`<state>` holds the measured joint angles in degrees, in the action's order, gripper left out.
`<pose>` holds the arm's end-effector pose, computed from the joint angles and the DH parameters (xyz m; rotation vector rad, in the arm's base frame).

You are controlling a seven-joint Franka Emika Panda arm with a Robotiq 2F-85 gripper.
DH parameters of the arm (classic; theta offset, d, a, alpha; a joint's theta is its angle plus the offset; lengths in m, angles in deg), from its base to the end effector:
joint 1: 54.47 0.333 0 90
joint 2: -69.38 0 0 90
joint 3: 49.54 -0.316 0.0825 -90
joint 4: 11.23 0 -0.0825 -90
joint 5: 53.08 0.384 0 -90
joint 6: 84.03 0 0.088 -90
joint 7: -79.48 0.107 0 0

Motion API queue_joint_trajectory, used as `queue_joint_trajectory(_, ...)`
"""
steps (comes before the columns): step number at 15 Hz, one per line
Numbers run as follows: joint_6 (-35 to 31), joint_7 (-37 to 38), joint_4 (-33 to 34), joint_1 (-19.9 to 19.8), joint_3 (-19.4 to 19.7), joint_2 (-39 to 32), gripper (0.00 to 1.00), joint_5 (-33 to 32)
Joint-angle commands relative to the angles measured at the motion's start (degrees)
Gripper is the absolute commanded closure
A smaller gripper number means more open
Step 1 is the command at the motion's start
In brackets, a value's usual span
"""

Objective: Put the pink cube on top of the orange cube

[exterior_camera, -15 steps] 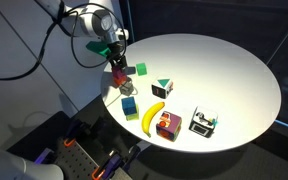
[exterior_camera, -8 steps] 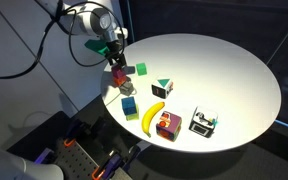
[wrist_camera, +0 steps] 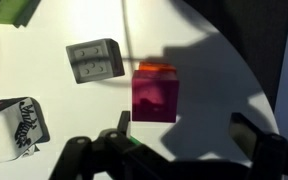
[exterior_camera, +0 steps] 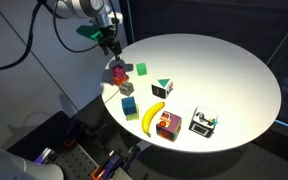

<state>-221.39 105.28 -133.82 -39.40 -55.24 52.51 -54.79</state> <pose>0.5304 0.2005 0.2639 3.1337 -0.1085 -0.0559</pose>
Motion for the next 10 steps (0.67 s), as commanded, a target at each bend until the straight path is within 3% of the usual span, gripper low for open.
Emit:
queue_joint_trajectory(1,4.9,-0.7,-2.4,-1.0,0.4,6.2,0.00,-0.4)
queue_joint_trajectory(10,13.0,-4.3,-8.4,-6.9,1.7,17.6,0.00,-2.5)
